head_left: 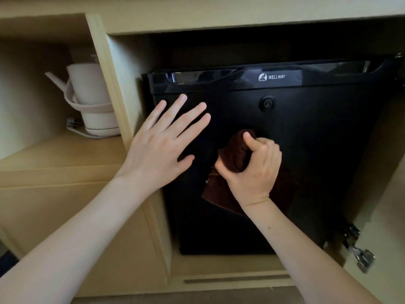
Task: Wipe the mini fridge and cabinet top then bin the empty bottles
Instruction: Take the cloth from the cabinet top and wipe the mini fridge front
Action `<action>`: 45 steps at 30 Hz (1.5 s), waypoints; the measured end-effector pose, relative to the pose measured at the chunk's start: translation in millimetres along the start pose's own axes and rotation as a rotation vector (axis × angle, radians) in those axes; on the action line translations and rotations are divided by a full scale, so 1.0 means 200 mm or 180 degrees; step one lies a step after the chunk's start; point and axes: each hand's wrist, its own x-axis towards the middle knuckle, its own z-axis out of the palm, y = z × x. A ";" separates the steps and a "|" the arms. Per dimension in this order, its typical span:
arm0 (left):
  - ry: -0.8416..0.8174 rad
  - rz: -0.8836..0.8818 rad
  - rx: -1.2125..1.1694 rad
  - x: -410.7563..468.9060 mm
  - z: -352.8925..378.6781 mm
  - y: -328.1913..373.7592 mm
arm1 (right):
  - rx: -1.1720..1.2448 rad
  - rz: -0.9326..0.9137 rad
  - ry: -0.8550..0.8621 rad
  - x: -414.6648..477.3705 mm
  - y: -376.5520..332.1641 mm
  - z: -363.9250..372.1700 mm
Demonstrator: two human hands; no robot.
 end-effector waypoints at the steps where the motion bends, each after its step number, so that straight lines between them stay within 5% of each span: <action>1: -0.0039 -0.0008 -0.0036 0.00 0.00 0.00 | -0.0024 -0.0042 -0.0061 -0.05 0.00 0.00; 12: -0.0253 -0.0140 -0.0198 -0.01 -0.01 0.04 | 0.0084 0.0254 -0.0131 -0.28 -0.03 0.02; 20: -0.0182 -0.0161 -0.0410 -0.02 -0.01 0.03 | 0.0703 0.2036 0.1078 -0.03 -0.26 0.10; 31: -0.0313 0.0058 -0.0321 -0.09 0.04 0.06 | 0.0000 0.1346 0.0910 -0.39 -0.17 0.16; 39: -0.0390 0.0065 -0.0287 -0.13 0.06 0.09 | 0.0145 0.1974 0.0695 -0.84 -0.16 0.14; 45: -0.0389 0.0093 -0.0323 -0.12 0.05 0.09 | 0.0241 0.2067 0.0772 -0.66 -0.29 0.19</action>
